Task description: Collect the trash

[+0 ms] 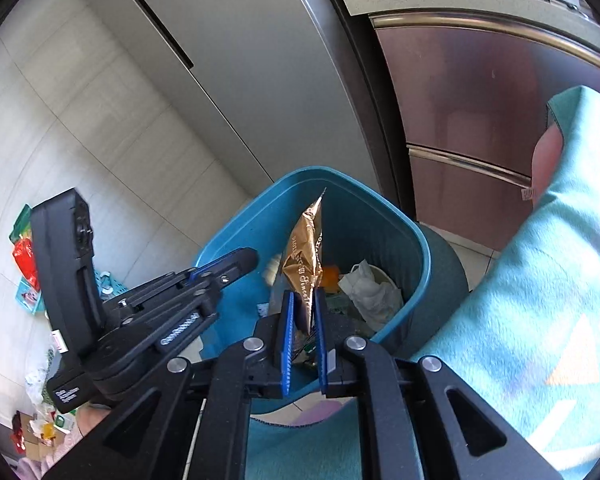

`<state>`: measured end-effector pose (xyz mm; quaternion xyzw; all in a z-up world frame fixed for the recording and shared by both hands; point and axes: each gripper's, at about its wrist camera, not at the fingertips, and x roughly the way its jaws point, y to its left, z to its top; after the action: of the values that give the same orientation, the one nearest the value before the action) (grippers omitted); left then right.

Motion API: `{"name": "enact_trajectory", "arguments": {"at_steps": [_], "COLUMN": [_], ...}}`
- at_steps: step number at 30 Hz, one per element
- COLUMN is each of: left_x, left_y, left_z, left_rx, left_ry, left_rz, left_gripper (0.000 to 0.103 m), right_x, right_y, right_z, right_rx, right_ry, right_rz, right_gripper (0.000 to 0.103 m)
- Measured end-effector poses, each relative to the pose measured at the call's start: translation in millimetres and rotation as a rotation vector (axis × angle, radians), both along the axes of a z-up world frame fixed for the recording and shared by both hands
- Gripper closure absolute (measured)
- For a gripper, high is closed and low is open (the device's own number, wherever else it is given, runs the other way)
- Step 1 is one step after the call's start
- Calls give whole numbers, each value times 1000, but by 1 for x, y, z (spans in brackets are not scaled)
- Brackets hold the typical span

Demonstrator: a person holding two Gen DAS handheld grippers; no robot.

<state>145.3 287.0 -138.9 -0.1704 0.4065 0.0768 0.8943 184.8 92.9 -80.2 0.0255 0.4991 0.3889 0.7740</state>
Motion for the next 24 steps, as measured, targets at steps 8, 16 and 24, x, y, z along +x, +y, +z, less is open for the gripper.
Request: {"name": "enact_trajectory", "arguments": {"at_steps": [8,16,24], "left_x": [4,-19,-54], "left_y": [-4,-8,-31], "left_z": [-8,7,41], "left_rx": [12,35,91], "left_ry": [10,-41,-150], "left_rz": [2,-1,-58], "left_gripper": [75,64,34], "right_x": [-6,-6,-32], "right_y": [0,-15,-47], "right_z": [2,6,25], "right_rx": [0,28,83], "right_ry": [-28,-46,-132], "right_rz": [-11,-41,-42], "right_gripper": [83,73,58]}}
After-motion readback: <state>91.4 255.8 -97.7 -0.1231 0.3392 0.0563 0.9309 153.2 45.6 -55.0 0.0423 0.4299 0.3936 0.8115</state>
